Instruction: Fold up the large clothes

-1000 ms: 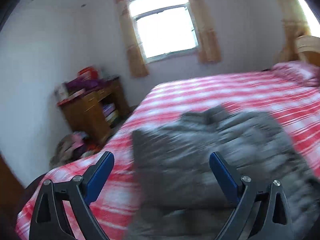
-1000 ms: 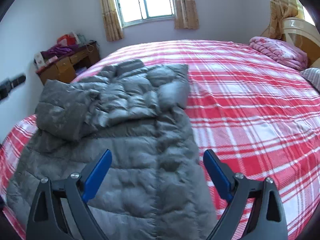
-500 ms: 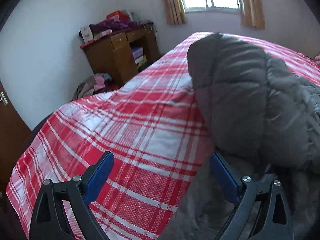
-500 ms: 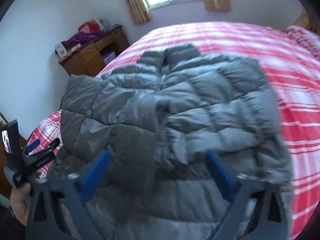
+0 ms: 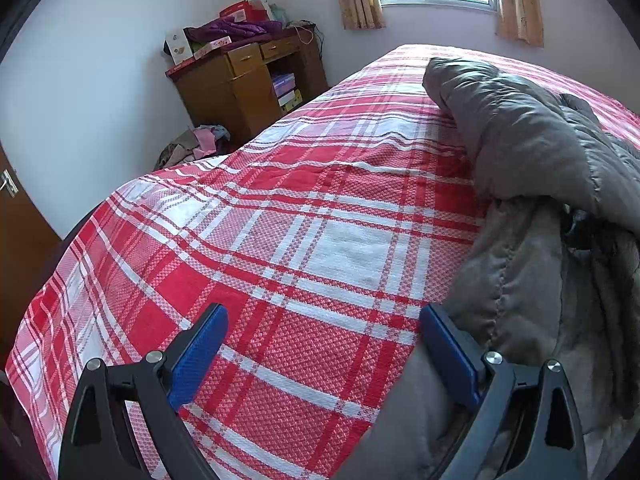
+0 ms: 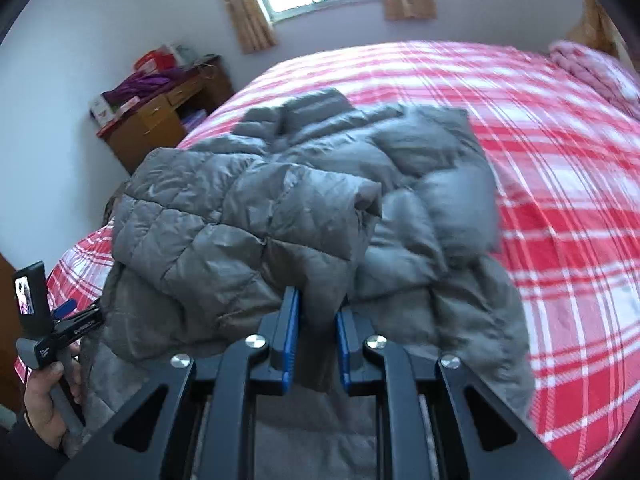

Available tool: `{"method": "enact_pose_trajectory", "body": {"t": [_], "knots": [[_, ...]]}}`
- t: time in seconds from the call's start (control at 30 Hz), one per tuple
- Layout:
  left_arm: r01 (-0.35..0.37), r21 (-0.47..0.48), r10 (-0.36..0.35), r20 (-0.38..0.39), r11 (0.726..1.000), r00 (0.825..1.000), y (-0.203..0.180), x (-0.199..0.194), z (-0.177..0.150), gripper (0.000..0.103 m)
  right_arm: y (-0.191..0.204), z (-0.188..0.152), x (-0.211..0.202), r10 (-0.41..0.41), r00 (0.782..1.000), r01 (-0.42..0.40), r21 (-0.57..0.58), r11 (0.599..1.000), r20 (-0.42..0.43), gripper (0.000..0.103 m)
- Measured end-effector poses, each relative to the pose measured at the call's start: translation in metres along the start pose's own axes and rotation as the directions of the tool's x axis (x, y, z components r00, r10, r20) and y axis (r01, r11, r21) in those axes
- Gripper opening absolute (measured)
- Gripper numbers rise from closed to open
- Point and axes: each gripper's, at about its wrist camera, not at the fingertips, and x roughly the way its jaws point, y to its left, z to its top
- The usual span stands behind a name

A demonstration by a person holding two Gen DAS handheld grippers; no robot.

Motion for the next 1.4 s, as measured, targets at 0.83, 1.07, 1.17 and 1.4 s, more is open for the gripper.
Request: {"method": "enact_pose_trajectory", "body": {"t": [0.83,1.07,1.17,1.4], "knots": [[0.293,0.092,-0.305,0.194,0.952,0.932,-0.090,-0.071,0.118,0.097,0.038,0.050,-0.017,-0.090,0.981,0.087,0.027,0.996,0.174,0.052],[0.254,0.069,-0.255,0.008,0.965,0.967,-0.129,0.015,0.099,0.097,0.034,0.045,0.049,-0.160,0.981,0.159,0.025,0.987,0.110,0.052],[0.305,0.007,-0.304,-0.039,0.952,0.952,-0.125,0.040,0.090,0.097,0.029,0.037,0.063,-0.177,0.979,0.177,0.001,0.984,0.098,0.052],[0.280,0.015,-0.279,-0.064,0.960,0.958,-0.133,0.048,0.087,0.099,0.025,0.031,0.077,-0.187,0.979,0.189,-0.011,0.982,0.078,0.052]]}}
